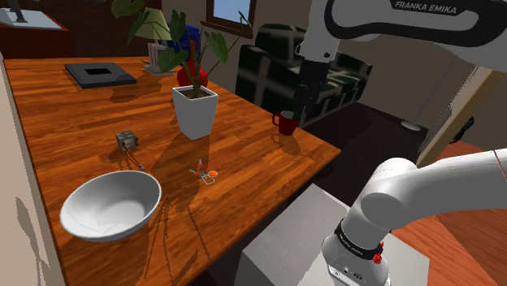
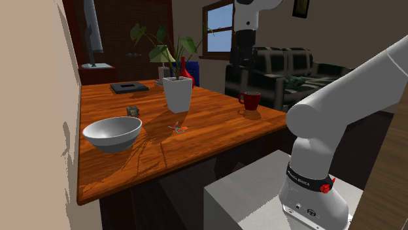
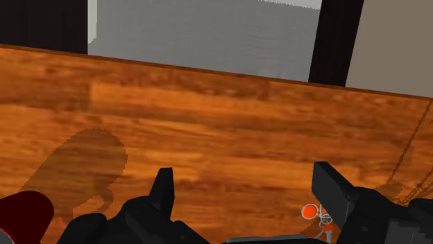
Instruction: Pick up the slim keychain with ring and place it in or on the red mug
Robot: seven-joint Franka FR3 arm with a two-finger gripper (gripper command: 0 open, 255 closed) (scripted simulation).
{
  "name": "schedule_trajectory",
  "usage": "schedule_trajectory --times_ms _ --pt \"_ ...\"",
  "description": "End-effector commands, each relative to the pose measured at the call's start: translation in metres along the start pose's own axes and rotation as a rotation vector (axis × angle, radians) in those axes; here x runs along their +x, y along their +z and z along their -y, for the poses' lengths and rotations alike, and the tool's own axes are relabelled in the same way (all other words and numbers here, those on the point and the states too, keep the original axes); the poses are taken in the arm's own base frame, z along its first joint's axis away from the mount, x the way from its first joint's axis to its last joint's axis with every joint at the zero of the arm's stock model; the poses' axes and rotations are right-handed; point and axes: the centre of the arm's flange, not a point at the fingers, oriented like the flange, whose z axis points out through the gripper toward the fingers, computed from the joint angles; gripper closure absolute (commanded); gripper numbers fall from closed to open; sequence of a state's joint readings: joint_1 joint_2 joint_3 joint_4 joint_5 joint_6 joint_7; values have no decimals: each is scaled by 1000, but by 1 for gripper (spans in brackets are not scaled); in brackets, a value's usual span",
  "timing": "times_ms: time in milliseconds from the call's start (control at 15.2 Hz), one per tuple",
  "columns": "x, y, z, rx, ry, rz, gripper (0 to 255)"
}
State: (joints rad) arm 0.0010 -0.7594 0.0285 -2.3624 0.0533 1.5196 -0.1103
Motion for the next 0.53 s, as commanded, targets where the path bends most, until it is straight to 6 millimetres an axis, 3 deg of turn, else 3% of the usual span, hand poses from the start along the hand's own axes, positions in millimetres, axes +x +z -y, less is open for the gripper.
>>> schedule_trajectory --times_ms 0,462 --pt "0 0 0 0 0 0 0" --pt "64 47 51 -26 -51 -3 0"
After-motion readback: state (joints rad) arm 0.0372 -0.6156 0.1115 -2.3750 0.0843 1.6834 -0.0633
